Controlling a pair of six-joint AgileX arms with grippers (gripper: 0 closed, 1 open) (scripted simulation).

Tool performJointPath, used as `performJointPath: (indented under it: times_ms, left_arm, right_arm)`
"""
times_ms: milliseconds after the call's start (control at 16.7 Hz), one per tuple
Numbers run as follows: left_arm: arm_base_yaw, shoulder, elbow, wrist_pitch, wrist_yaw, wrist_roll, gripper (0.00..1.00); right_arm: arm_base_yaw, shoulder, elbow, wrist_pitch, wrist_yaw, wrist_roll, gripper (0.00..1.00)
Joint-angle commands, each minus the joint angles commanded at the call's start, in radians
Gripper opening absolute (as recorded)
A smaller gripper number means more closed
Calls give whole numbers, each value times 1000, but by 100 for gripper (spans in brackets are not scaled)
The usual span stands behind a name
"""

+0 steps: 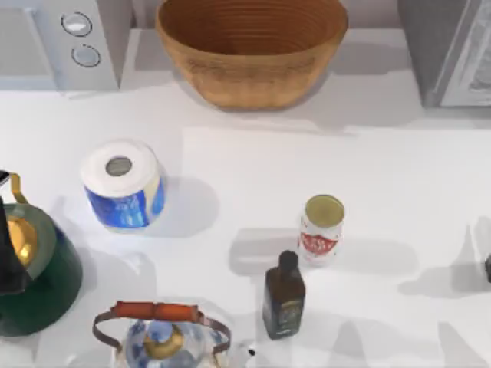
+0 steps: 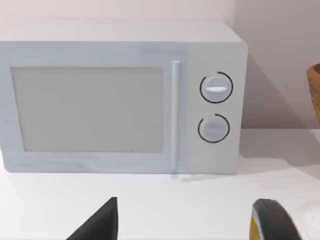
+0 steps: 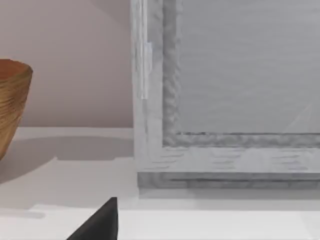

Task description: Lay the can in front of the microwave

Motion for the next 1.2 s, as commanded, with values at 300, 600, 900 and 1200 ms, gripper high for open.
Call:
performJointPath:
  times_ms: [300, 600, 900, 1200]
  left_arm:
    - [-27, 60, 54, -51, 0, 2, 100]
    - [-141, 369, 336, -281, -8, 2, 100]
    - [-306, 916, 833, -602, -18, -18, 100]
    - [-495, 1497, 1381, -937, -15, -41, 100]
  right_arm:
    - [0, 0, 0, 0, 0, 0, 100]
    - [0, 0, 0, 0, 0, 0, 100]
    - [0, 0, 0, 0, 0, 0, 100]
    - [0, 0, 0, 0, 0, 0, 100]
